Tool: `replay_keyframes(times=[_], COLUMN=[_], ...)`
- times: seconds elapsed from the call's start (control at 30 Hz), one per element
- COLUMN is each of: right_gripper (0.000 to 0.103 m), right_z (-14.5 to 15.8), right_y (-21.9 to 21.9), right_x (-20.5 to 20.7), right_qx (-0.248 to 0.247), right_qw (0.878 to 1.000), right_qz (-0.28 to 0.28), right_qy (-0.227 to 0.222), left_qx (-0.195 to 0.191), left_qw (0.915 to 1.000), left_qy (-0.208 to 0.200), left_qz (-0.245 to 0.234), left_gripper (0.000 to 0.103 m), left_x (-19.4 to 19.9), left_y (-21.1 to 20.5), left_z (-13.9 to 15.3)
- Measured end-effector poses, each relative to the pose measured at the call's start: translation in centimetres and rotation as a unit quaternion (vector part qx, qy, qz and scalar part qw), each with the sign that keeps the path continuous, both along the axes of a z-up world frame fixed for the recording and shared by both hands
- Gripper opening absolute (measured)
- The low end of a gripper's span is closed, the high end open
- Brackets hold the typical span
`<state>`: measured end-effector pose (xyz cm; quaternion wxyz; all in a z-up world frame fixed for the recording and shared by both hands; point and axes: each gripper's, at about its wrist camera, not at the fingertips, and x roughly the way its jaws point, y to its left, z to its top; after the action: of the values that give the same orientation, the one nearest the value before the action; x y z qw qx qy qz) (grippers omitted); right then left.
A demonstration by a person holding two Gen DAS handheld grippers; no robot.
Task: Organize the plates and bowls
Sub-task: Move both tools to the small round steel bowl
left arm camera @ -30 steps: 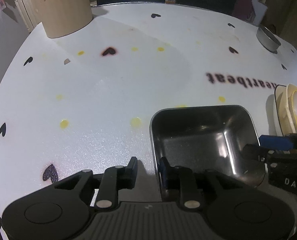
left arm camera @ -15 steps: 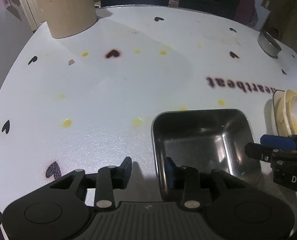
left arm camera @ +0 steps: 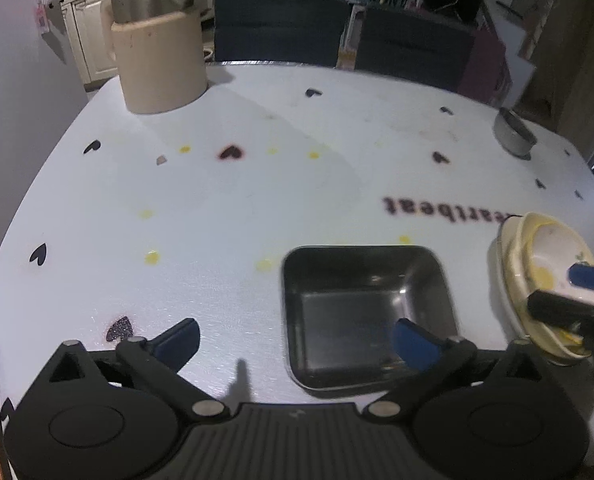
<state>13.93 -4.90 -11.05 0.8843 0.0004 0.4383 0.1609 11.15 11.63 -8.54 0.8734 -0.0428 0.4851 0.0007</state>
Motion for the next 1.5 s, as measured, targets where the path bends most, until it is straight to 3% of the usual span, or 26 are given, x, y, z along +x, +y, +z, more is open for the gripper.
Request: replay_keyframes(times=[0.23, 0.47, 0.6, 0.73, 0.97, 1.2, 1.37, 1.5], right_gripper=[0.102, 0.103, 0.103, 0.103, 0.103, 0.101, 0.079, 0.07], right_z=[3.1, 5.1, 5.8, 5.6, 3.2, -0.2, -4.2, -7.0], right_y=[-6.5, -13.8, -18.3, -22.8, -27.4, -29.2, -30.4, -30.2], right_x=[-2.7, -4.4, -3.1, -0.5, 6.1, 13.7, 18.3, 21.4], right_qx=[0.002, 0.002, -0.004, 0.015, 0.021, 0.105, 0.199, 0.241], right_qw=[0.997, 0.99, 0.982, 0.97, 0.955, 0.947, 0.922, 0.906], right_qz=[-0.04, -0.107, -0.149, -0.205, -0.27, -0.288, -0.331, -0.347], right_qy=[-0.058, -0.092, -0.116, -0.128, -0.124, -0.093, -0.041, -0.012], left_qx=[0.0, -0.029, -0.054, -0.052, -0.072, -0.073, -0.054, -0.035], left_qw=[0.9982, 0.9934, 0.9897, 0.987, 0.9829, 0.981, 0.9795, 0.9768], left_qy=[-0.049, -0.086, -0.095, -0.103, -0.122, -0.126, -0.132, -0.133], left_qz=[-0.034, -0.071, -0.092, -0.111, -0.117, -0.128, -0.142, -0.164], left_gripper=[0.103, 0.103, 0.103, 0.103, 0.103, 0.097, 0.088, 0.083], left_x=[-1.0, 0.9, 3.1, 6.3, 14.4, 22.5, 27.8, 31.6], left_y=[-4.0, -10.0, -13.7, -17.7, -22.8, -26.6, -28.4, -29.7], left_z=[2.6, 4.8, 5.7, 6.3, 6.0, 3.9, 3.0, 1.9])
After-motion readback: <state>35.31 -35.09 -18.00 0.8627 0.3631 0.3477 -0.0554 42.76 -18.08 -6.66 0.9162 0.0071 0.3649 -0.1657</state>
